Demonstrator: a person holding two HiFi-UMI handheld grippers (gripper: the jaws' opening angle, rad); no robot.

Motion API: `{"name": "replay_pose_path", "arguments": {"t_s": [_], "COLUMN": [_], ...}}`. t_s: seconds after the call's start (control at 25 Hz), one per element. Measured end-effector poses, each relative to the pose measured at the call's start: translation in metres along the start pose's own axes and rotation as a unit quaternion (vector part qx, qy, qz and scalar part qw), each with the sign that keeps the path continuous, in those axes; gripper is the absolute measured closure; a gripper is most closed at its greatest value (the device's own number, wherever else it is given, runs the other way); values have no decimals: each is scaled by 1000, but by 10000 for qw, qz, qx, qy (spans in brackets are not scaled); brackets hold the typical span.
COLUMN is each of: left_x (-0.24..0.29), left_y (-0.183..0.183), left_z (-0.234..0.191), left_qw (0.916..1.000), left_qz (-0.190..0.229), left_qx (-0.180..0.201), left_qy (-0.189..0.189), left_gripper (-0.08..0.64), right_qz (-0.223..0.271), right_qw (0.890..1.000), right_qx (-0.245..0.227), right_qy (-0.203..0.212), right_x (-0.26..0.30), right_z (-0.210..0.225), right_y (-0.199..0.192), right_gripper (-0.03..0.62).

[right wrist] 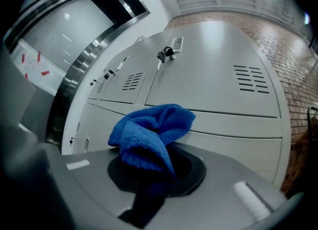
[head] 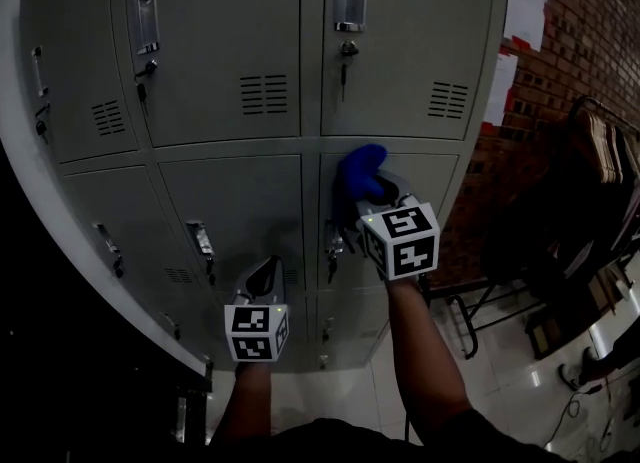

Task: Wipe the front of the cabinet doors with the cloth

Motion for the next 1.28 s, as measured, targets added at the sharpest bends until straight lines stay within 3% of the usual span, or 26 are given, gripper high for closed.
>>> {"name": "replay_pose_path", "arguments": {"t_s": [0.56, 0.88, 1.08, 1.28], "left_x": [-17, -24, -35, -38], "left_y": [-11, -14, -4, -6], "left_z": [9, 25, 27, 19], "left_qw": [9999, 10000, 9998, 9999], "left_qz": [5, -6, 190, 142], "left_qx": [-71, -15, 13, -19], "left_qy": [109, -25, -50, -56], "left_gripper": [548, 549, 548, 548], "right_qz": [-226, -389, -325, 233], "right_qw": [9963, 9906, 9901, 9967], "right_qx": [200, 140, 0, 72], "right_qy": [-803, -1306, -1366, -776], "right_x": [-52, -76, -81, -70], "right_z": [109, 154, 143, 70], "right_y": [-30, -42, -36, -14], "right_gripper": [540, 540, 540, 540]}}
Point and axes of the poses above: the fingertips, and each gripper's own axes: x forward along the fingers, z to its right, y out of its top, the point moved 7 cm from there along -x, backward along the fingers, and after that the axes turned 4 degrees about -z, right-handed, at the moved point
